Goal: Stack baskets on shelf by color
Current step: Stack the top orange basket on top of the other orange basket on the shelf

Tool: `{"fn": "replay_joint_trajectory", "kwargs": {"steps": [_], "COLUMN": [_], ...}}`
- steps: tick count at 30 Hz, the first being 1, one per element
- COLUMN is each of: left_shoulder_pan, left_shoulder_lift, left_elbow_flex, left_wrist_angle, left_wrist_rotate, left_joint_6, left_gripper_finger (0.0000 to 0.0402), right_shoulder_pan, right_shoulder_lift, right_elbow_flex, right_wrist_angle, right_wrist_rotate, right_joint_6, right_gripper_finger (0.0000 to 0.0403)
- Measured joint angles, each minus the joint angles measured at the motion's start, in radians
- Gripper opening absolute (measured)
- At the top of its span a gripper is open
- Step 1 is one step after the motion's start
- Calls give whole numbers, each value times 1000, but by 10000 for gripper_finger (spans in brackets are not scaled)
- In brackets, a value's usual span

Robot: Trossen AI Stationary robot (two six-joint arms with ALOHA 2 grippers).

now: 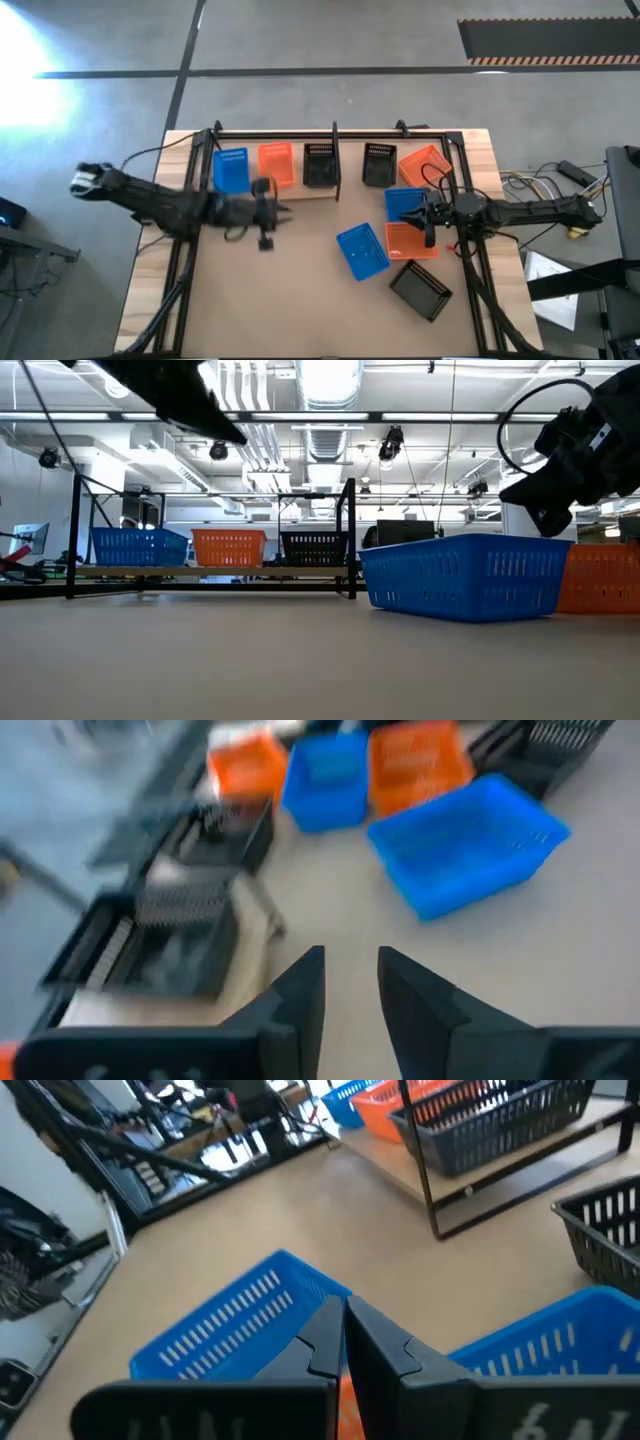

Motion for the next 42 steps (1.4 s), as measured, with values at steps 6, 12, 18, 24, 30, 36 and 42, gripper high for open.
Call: {"fn": "replay_joint_trajectory", "kwargs": {"steps": [6, 12, 18, 24, 30, 36, 42], "left_shoulder_pan": [-210, -248, -240, -240, -250, -264, -277], "left_shoulder_lift": [250, 513, 684, 729, 725, 724, 724], "left_elbow_flex": [-22, 17, 83, 116, 111, 107, 107], "left_wrist_angle": [427, 738, 826, 827, 827, 826, 827], "left_wrist_rotate": [-191, -216, -219, -220, -217, -215, -212], "left_joint_6": [2, 2, 18, 30, 28, 27, 26], "left_gripper_finger": [60, 59, 59, 59, 59, 59, 59], "right_shoulder_pan": [0, -9, -103, -298, -484, -559, -568], "right_shoulder_lift": [69, 210, 454, 723, 959, 1080, 1116], "right_elbow_flex": [69, 432, 690, 808, 875, 886, 882], "right_wrist_angle": [74, -499, -837, -854, -875, -881, -881], "right_wrist_rotate": [68, 458, 479, 293, 272, 270, 270], "right_joint_6": [-123, -8, 33, -75, -130, -148, -156], "right_gripper_finger": [9, 13, 56, 131, 171, 163, 117]}}
